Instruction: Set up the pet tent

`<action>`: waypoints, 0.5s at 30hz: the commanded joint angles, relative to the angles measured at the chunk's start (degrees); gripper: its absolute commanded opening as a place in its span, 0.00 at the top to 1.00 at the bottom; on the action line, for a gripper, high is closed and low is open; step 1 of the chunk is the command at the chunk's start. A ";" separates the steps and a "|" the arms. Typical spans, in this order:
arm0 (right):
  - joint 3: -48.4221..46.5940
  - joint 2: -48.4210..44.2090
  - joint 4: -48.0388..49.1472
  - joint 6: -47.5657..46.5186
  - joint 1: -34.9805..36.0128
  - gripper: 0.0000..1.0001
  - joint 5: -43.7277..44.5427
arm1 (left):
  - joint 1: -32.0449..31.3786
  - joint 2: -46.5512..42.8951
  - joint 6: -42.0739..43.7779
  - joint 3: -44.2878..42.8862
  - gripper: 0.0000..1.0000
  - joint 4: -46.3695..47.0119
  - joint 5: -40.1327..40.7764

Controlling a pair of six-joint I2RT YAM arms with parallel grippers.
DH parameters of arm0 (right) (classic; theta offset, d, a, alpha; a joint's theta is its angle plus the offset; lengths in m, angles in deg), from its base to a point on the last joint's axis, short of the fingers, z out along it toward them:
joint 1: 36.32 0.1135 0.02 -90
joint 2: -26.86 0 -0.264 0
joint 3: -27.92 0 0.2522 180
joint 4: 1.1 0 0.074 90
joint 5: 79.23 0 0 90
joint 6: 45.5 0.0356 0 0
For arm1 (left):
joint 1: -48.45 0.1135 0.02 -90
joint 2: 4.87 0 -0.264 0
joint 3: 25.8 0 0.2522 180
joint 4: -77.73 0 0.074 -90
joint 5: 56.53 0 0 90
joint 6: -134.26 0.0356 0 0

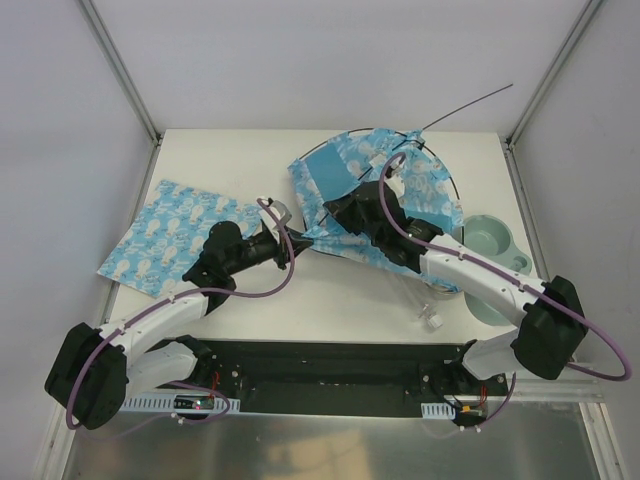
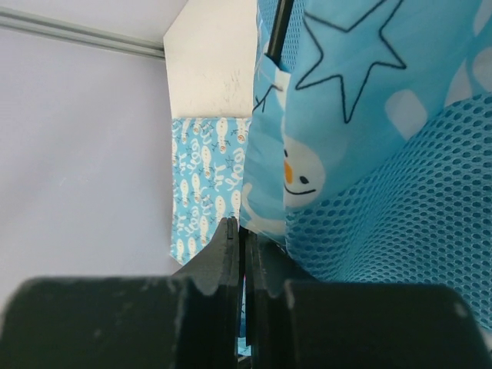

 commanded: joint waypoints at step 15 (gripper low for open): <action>1.23 -1.69 7.75 -7.84 3.45 1.00 2.21 | -0.16 -0.79 -1.90 -2.07 1.00 -3.30 -3.59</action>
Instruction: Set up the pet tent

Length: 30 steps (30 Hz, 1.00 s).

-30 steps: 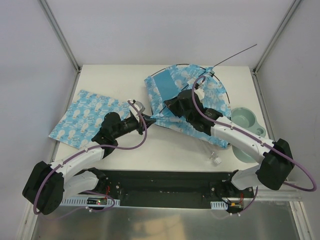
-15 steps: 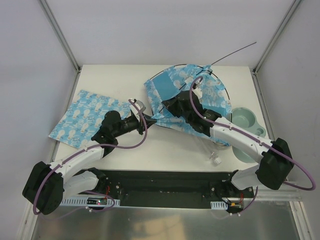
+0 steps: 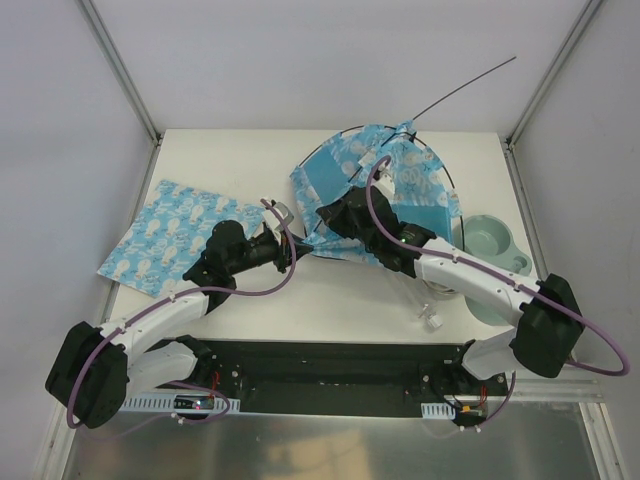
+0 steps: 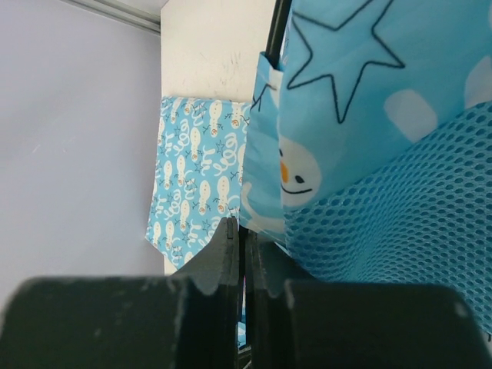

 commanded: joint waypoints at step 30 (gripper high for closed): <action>2.91 -2.67 7.68 9.90 -1.00 1.00 0.04 | -0.16 -13.73 -6.99 10.55 0.37 3.84 9.85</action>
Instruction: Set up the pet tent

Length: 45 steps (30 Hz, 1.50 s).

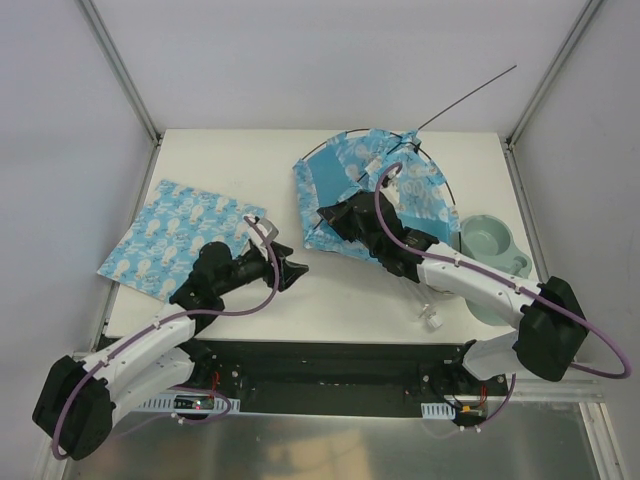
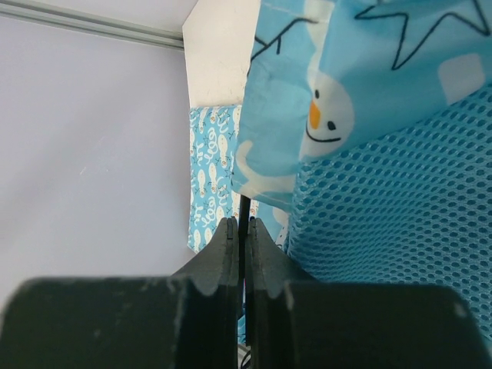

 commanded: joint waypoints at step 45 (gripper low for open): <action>-13.24 2.92 -6.16 14.11 -1.09 1.00 -1.54 | -0.16 6.38 -4.16 -0.61 0.77 26.96 14.72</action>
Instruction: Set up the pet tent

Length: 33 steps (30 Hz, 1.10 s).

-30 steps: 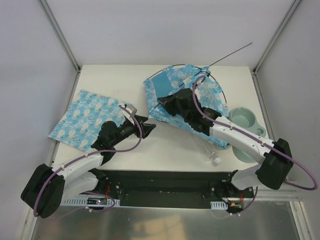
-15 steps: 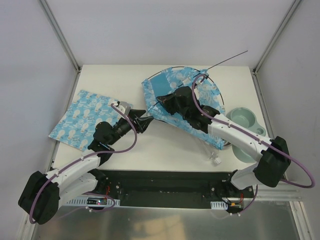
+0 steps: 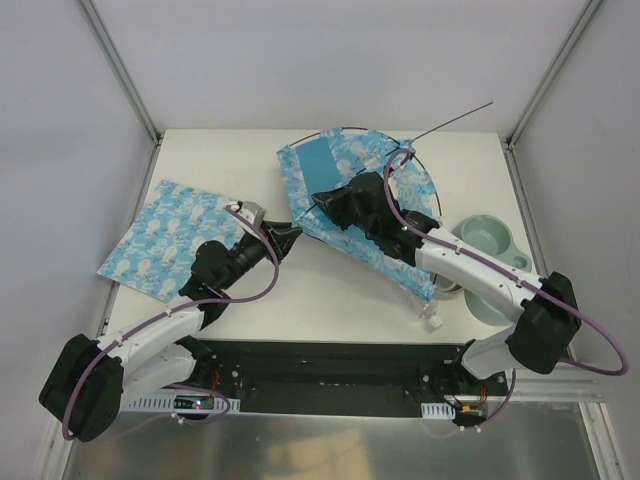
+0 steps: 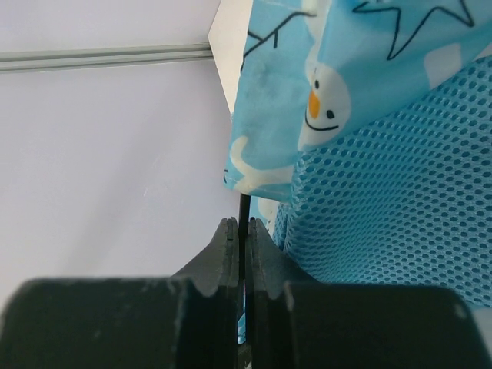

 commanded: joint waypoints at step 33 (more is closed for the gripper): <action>0.52 1.09 11.71 -7.28 2.60 1.00 5.28 | -0.16 -12.04 7.70 -3.41 1.00 -17.66 -3.82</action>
